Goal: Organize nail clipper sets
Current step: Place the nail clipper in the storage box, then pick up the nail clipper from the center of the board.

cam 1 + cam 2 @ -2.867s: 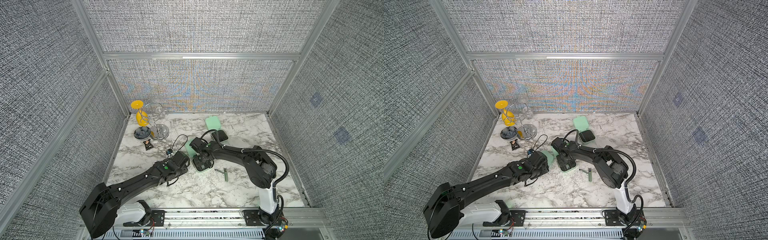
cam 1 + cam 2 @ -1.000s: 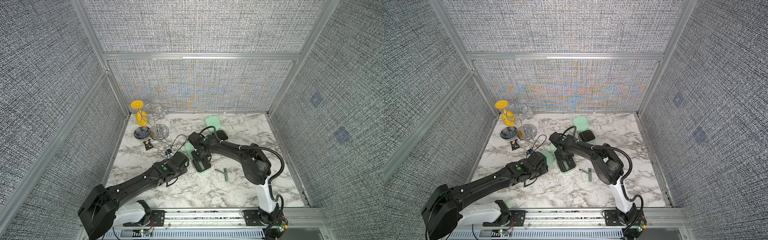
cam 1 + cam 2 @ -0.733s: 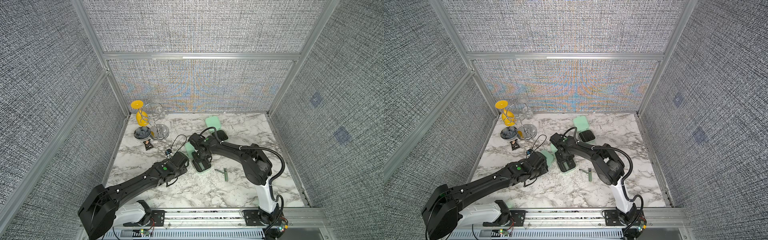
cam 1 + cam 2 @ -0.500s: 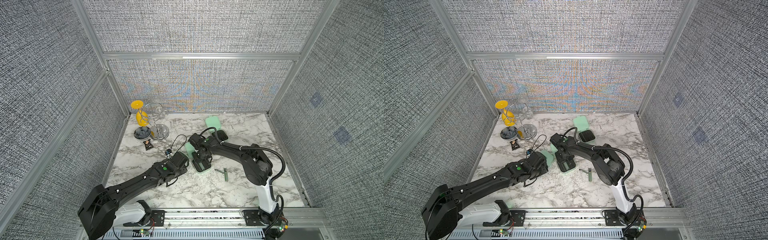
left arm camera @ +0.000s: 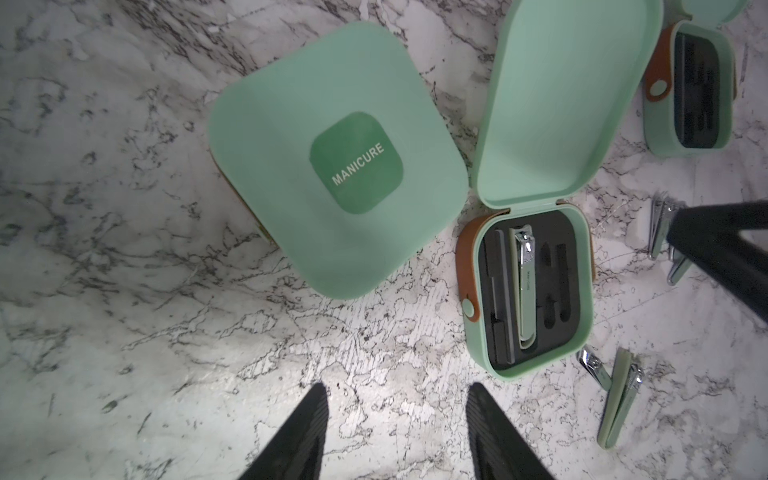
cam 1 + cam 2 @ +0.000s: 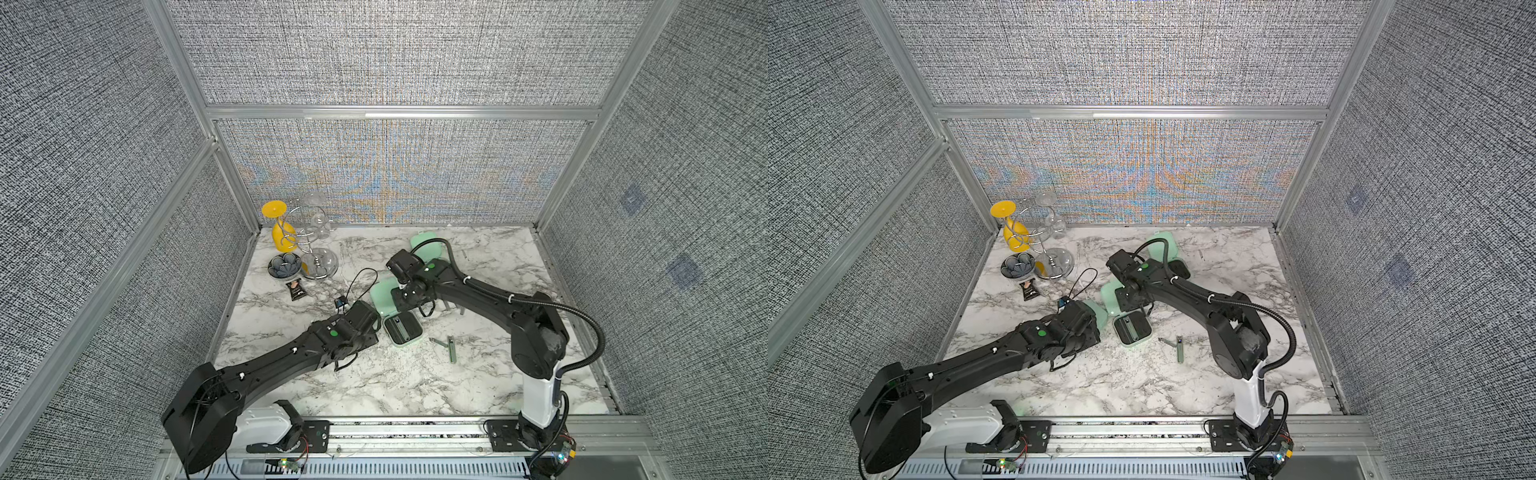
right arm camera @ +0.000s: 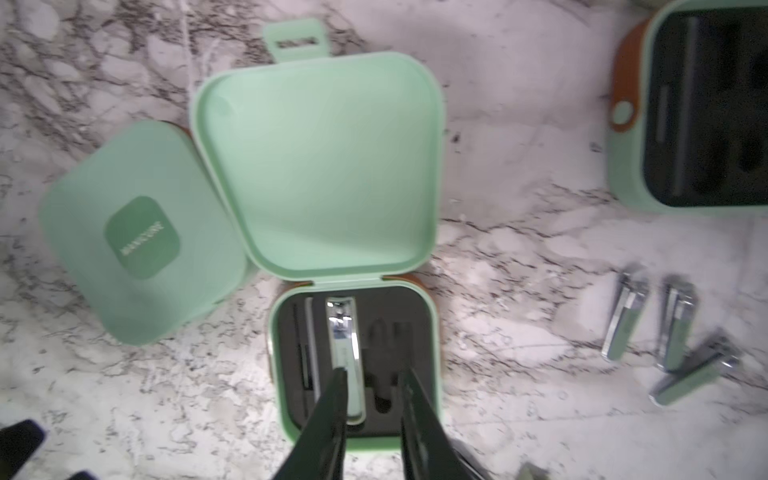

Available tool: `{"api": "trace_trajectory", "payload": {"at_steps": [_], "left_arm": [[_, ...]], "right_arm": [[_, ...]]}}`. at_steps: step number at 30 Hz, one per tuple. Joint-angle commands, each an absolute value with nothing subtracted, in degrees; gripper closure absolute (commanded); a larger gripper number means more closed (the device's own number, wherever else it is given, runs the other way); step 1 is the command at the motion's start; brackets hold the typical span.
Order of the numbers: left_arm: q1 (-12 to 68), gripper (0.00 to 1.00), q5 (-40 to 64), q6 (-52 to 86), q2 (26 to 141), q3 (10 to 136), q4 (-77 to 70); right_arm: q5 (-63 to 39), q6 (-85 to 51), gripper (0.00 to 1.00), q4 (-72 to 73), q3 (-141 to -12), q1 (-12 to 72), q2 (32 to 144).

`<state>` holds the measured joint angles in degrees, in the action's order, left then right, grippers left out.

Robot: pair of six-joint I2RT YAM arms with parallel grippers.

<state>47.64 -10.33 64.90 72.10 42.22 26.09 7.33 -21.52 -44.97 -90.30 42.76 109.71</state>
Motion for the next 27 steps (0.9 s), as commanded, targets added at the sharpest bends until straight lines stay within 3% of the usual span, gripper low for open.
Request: {"api": "trace_trajectory", "payload": {"at_steps": [1, 9, 27], "left_arm": [[47.7, 0.44, -9.8, 64.3, 72.2, 42.6, 25.9], [47.6, 0.45, -9.6, 63.9, 72.4, 42.6, 25.4], [47.6, 0.46, -11.2, 58.4, 70.0, 41.0, 21.4]], "right_arm": [[9.8, -20.2, 0.72, -47.0, -86.2, 38.9, 106.8], [6.9, -16.9, 0.62, -43.2, -78.4, 29.5, 103.7], [-1.0, -13.7, 0.61, -37.1, -73.9, 23.3, 104.7]]}}
